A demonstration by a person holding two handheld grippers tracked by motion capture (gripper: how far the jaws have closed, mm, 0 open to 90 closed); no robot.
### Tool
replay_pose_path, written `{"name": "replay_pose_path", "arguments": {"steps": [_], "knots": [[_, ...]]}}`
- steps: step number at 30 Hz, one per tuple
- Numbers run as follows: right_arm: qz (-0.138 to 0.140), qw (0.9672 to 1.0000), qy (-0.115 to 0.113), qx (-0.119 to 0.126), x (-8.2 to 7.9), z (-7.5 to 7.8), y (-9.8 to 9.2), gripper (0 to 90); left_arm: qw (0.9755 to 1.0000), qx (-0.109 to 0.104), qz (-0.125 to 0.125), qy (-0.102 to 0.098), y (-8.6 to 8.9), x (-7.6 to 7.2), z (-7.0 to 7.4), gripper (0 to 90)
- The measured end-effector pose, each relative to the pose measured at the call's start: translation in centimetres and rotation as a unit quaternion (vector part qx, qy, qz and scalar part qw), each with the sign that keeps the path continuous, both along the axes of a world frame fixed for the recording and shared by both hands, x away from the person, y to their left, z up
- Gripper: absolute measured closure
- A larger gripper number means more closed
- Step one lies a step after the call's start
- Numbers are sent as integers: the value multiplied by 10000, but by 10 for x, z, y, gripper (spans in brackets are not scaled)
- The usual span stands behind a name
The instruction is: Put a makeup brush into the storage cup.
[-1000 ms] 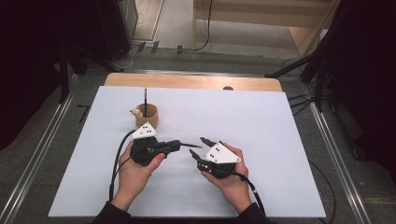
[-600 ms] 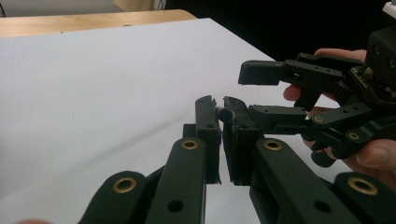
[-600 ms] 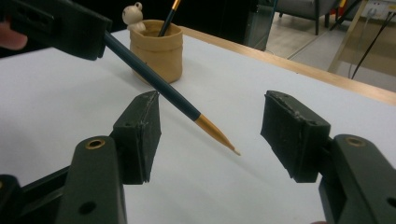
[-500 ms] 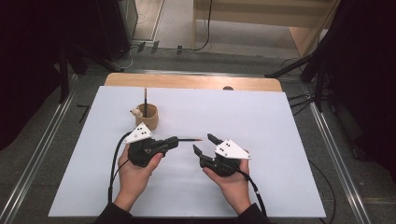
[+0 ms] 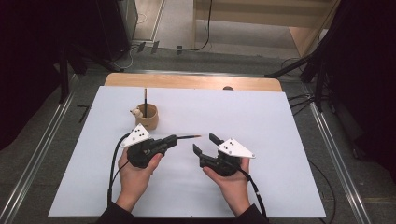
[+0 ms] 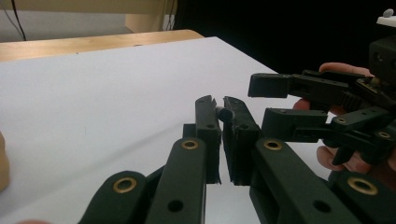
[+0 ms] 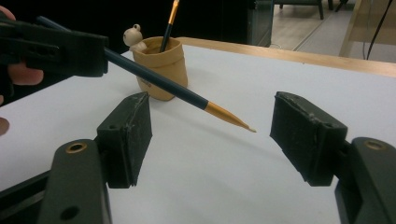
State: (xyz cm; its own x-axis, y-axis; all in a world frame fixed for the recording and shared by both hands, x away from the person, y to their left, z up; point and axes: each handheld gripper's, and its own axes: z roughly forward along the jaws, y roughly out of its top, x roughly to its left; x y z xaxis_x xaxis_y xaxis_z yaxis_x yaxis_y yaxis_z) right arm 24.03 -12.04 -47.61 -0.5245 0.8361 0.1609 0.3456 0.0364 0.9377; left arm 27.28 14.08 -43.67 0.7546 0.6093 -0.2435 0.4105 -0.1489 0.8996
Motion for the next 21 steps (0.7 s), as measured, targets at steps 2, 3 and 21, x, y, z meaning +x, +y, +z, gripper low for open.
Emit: {"name": "replay_pose_path", "arguments": {"steps": [2, 3, 21], "knots": [[6, 10000, 30, 83, -1, 1, 0, 300, 10000, -8, 31, -35, 0, 0, -1, 861], [13, 9999, 59, 133, -1, 1, 0, 301, 10000, -35, 47, -40, 0, 0, -1, 861], [-97, 9913, 442, 1239, -4, 0, 1, 352, 9977, -523, 133, -410, -3, -4, -11, 861]]}}
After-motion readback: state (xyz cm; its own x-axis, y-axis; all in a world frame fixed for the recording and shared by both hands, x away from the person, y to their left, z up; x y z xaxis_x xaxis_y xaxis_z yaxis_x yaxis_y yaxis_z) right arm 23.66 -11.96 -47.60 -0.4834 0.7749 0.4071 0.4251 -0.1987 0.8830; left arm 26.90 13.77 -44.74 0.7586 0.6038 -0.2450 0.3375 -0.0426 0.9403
